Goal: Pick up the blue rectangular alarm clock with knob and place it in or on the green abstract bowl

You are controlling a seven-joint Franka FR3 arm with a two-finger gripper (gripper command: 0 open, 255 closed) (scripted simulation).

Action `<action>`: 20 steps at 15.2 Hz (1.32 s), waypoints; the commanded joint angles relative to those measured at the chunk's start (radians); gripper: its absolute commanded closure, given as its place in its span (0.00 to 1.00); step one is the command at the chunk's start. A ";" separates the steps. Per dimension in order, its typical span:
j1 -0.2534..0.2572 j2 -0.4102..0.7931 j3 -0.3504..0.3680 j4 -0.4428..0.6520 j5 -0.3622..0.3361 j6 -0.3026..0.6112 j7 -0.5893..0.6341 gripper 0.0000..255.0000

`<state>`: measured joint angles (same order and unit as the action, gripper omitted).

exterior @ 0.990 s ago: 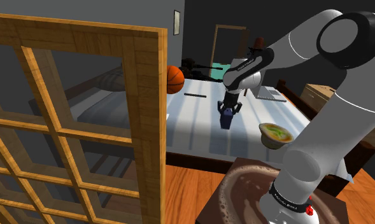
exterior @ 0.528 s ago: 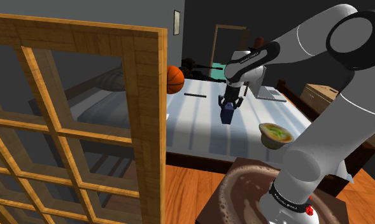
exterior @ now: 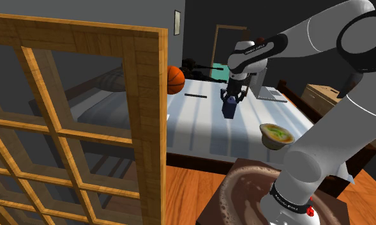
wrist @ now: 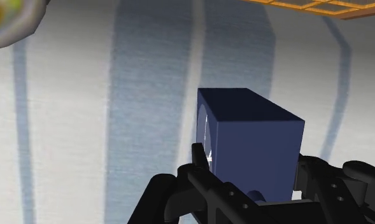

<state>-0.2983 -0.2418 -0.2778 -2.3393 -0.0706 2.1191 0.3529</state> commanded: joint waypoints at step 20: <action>-0.032 -0.201 0.000 0.057 -0.047 -0.253 -0.017 1.00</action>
<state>-0.3213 -0.4054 -0.2743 -2.2535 -0.1065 1.8733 0.3420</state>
